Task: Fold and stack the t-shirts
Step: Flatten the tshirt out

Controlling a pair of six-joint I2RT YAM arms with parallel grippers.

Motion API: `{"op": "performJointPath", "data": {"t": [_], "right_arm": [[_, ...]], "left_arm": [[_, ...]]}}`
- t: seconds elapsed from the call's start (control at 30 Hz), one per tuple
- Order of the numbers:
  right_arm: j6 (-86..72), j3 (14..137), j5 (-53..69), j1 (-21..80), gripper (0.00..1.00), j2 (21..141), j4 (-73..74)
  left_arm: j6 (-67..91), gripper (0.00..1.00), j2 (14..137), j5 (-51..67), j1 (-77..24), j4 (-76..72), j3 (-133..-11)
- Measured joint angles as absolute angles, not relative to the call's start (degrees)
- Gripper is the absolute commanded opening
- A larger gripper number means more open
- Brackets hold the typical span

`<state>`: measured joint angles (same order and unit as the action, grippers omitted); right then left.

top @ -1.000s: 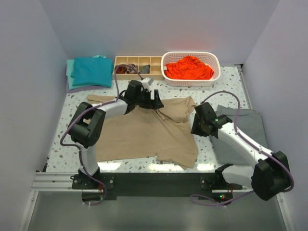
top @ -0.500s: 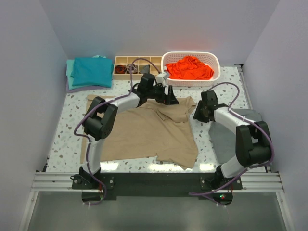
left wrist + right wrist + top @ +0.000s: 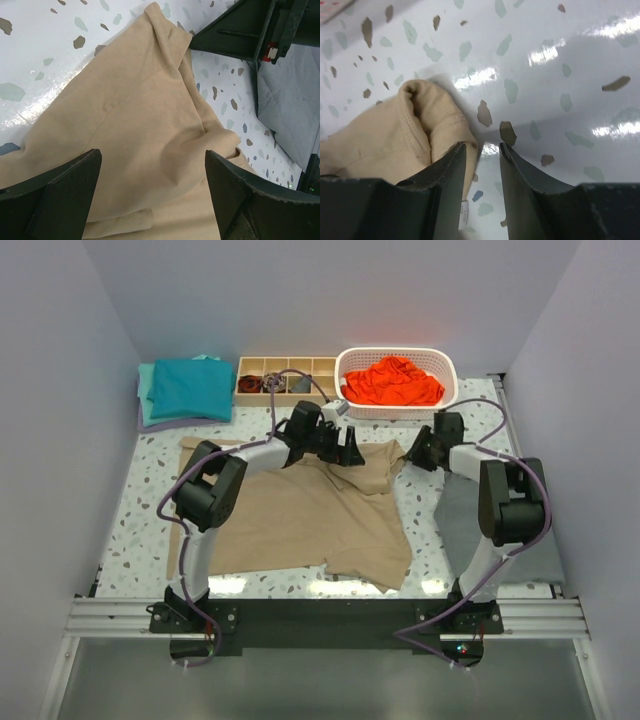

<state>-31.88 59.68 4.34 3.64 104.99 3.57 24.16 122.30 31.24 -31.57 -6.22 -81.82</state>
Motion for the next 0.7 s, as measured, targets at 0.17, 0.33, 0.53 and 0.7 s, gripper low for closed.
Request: {"op": "performJointPath", "data": {"t": [0.17, 0.33, 0.53, 0.7], "right_arm": [[-34.26, 59.88, 11.14, 1.45, 0.37, 107.92, -3.73], [-36.49, 59.27, 15.46, 1.02, 0.38, 109.12, -7.64], [-37.65, 58.17, 17.06, 0.84, 0.38, 108.01, -8.62], [-37.98, 57.95, 17.02, 0.56, 0.41, 104.77, -8.45]], "left_arm": [[23.51, 0.89, 122.56, 30.98, -31.53, -6.17, -81.82], [22.94, 0.89, 123.11, 30.74, -31.53, -5.69, -81.82], [22.87, 0.89, 123.13, 30.44, -31.53, -4.99, -81.73], [22.87, 0.89, 123.22, 30.35, -31.53, -5.02, -81.73]]}}
